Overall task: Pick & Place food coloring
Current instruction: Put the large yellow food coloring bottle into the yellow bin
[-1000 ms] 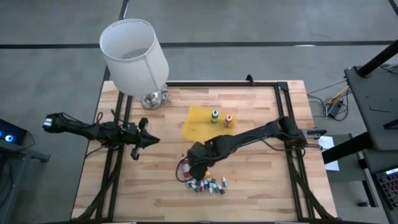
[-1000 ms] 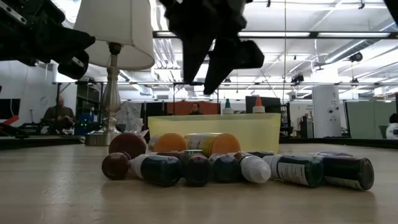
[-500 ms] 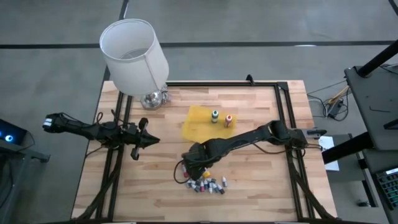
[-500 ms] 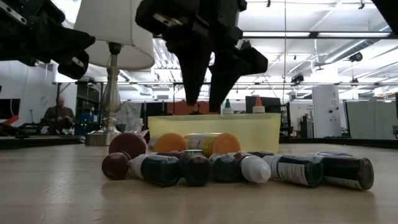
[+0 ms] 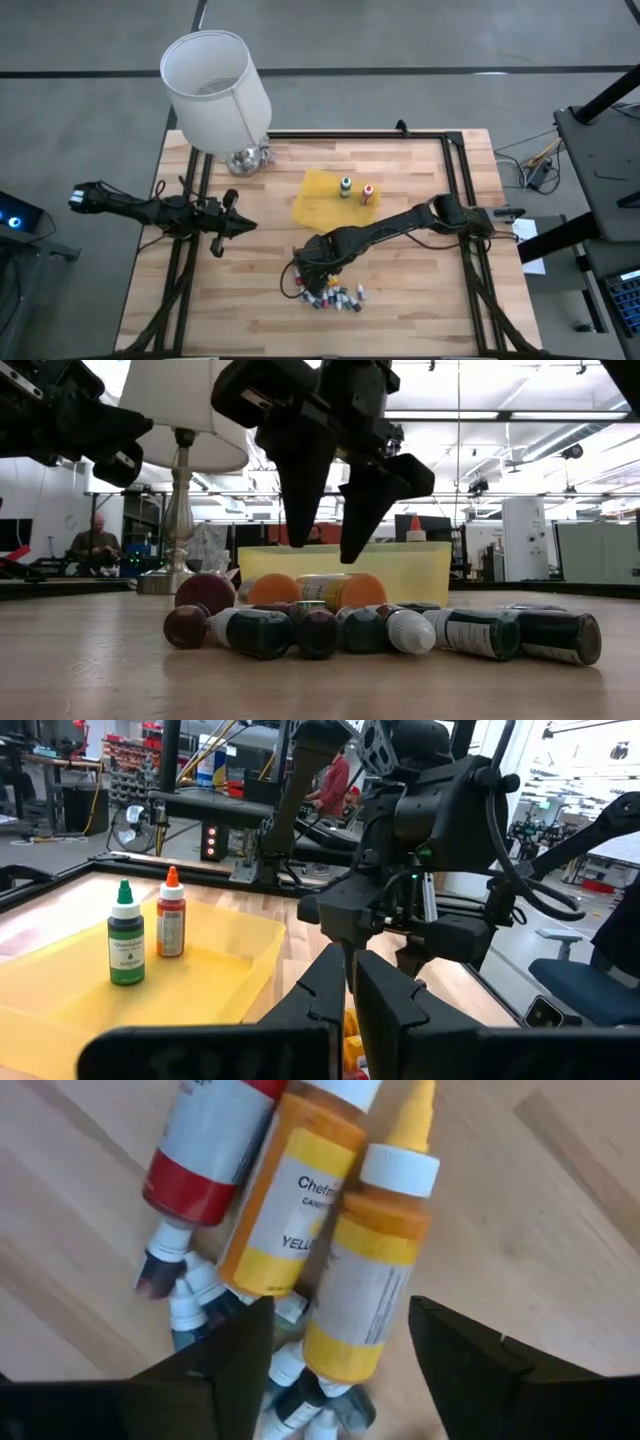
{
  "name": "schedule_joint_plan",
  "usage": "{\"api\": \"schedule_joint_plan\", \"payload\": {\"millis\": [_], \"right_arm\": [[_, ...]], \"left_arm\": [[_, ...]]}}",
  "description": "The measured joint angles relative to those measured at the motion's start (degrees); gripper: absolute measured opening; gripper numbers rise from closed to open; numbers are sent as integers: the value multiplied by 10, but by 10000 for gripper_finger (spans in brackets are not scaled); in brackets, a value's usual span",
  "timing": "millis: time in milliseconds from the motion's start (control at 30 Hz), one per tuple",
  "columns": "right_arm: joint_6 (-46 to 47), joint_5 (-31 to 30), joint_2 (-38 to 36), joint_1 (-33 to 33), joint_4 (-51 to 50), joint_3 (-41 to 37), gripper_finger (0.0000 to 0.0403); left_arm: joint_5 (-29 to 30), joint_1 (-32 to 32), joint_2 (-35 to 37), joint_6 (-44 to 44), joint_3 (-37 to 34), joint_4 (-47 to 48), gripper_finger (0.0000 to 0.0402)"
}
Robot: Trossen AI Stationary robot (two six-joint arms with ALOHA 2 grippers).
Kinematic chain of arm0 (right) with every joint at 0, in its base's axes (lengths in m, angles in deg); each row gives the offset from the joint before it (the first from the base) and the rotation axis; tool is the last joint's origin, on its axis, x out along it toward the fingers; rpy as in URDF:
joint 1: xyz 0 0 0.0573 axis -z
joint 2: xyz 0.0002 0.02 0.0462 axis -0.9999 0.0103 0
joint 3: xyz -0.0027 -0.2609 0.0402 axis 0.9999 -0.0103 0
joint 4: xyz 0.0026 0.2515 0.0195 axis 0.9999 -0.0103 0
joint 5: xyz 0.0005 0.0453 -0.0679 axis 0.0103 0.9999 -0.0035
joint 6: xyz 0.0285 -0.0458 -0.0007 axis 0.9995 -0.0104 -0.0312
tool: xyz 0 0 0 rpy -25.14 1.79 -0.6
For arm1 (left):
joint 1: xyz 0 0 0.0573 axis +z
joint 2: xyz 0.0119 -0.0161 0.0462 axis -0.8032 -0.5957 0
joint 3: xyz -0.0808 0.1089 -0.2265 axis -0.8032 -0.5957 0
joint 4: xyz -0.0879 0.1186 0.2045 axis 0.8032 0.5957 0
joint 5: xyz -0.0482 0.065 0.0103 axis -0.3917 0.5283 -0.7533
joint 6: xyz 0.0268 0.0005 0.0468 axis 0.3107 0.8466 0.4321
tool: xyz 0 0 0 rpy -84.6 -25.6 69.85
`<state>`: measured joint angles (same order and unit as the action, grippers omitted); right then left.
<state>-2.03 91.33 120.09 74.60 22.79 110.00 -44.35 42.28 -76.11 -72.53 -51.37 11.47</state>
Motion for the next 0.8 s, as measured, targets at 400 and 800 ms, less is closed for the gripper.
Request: {"api": "schedule_joint_plan", "payload": {"millis": [400, 800], "right_arm": [[-3, -7, 0, 1, 0, -33, 259], [-2, -10, 2, 0, 44, -61, 251]], "left_arm": [[0, 0, 0, 0, 0, 0, 0], [0, 0, 0, 0, 0, 0, 0]]}}
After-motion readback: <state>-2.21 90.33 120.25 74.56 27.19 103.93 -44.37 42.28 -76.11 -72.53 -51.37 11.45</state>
